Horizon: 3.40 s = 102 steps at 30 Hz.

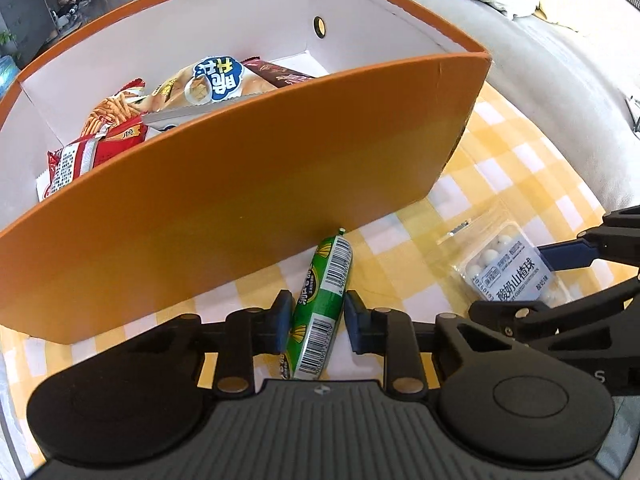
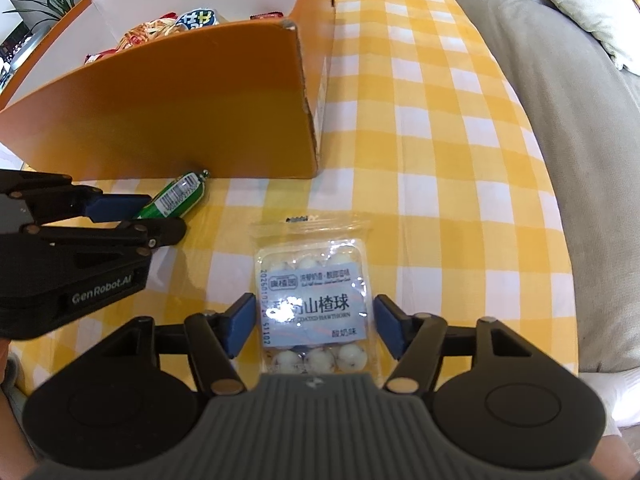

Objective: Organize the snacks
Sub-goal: 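Grasp the green sausage with the left gripper while the right holds the white-ball pack, then lift the sausage and white-ball pack over the box rim and lower inside, then open both grippers to drop the sausage and white-ball pack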

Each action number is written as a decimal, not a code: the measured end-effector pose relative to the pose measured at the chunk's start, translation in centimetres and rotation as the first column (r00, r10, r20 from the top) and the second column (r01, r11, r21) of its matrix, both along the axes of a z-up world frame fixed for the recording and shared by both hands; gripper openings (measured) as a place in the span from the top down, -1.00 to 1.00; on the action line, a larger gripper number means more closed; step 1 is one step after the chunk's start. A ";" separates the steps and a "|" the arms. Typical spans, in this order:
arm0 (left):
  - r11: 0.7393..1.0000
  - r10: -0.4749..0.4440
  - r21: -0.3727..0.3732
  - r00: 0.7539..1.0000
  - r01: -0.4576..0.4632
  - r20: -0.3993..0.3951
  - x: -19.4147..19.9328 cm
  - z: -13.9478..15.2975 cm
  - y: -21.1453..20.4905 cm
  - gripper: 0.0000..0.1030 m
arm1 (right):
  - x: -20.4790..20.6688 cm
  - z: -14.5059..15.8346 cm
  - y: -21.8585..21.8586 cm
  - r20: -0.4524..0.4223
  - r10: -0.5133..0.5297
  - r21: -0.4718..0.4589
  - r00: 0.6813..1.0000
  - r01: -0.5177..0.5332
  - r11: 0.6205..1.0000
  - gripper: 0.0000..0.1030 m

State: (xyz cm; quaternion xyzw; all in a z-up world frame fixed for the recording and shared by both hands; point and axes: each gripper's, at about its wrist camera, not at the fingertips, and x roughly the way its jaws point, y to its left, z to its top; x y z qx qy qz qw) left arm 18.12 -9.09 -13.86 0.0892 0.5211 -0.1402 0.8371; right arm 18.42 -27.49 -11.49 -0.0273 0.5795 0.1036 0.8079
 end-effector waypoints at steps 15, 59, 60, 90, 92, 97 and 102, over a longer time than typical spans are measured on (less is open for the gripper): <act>0.978 0.103 -0.184 0.994 -0.096 0.024 -3.2 5.4 3.4 0.53 | -1.2 3.6 0.0 0.001 -0.036 0.069 0.999 0.036 0.997 -0.07; 0.954 0.256 -0.207 0.946 -0.215 0.199 7.5 14.3 9.8 0.53 | 8.1 14.2 8.2 0.371 -0.024 0.109 0.928 -0.018 0.994 -0.06; 0.955 0.255 -0.201 0.948 -0.216 0.191 7.9 13.9 9.9 0.52 | 8.5 13.8 8.3 0.365 -0.022 0.105 0.931 -0.017 0.994 -0.06; 0.981 0.181 -0.085 0.981 -0.175 0.074 14.3 6.7 9.1 0.51 | 15.1 5.3 11.7 0.260 0.145 -0.131 0.955 -0.114 0.985 -0.09; 0.982 0.176 -0.080 0.981 -0.169 0.082 14.0 6.9 9.0 0.41 | 15.1 5.4 11.7 0.255 0.152 -0.134 0.955 -0.121 0.984 -0.10; 0.983 0.172 -0.084 0.979 -0.163 0.113 13.2 8.5 9.3 -0.25 | 14.7 5.9 11.6 0.245 0.162 -0.134 0.956 -0.132 0.982 -0.14; 0.979 0.198 -0.091 0.965 -0.185 0.169 11.6 10.7 10.2 -0.58 | 13.8 7.7 11.9 0.274 0.165 -0.126 0.948 -0.135 0.983 -0.38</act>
